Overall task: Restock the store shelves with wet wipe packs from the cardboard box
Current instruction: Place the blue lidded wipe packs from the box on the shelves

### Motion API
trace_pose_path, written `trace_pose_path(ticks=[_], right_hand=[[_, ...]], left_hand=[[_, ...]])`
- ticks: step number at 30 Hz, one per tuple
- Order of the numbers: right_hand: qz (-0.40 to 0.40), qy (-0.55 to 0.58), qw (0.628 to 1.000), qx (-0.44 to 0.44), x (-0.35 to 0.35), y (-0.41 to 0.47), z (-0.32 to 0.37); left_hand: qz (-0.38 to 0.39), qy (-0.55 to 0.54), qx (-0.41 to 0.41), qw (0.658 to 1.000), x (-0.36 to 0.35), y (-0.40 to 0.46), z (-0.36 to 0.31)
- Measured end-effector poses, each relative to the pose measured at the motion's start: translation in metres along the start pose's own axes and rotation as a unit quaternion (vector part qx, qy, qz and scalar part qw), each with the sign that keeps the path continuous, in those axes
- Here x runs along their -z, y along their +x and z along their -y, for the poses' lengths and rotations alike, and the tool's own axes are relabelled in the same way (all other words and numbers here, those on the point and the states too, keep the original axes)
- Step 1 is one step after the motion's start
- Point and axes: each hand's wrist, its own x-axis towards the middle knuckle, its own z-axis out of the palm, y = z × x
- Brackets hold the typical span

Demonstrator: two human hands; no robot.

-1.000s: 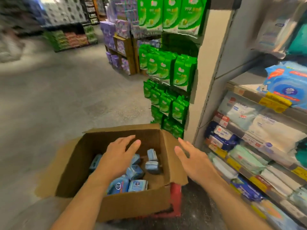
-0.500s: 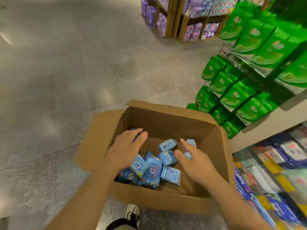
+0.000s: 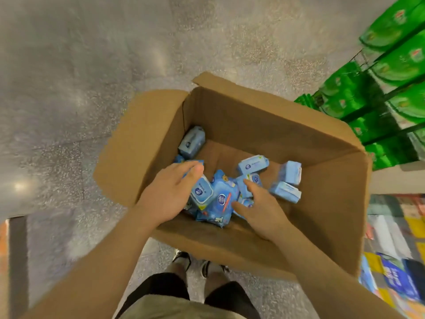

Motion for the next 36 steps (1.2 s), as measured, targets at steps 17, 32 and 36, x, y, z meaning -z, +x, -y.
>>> trace_pose_path(ticks=[17, 32, 36], right_hand=[[0.177, -0.204, 0.960, 0.065, -0.097, 0.201, -0.050], [0.205, -0.212, 0.955, 0.035, -0.065, 0.203, -0.059], [0.222, -0.154, 0.962, 0.040, -0.059, 0.192, -0.059]], left_hand=[[-0.031, -0.031, 0.125, 0.991, -0.041, 0.067, 0.033], [-0.010, -0.067, 0.137, 0.988, -0.039, 0.053, 0.035], [0.003, -0.056, 0.137, 0.989, -0.038, 0.047, 0.035]])
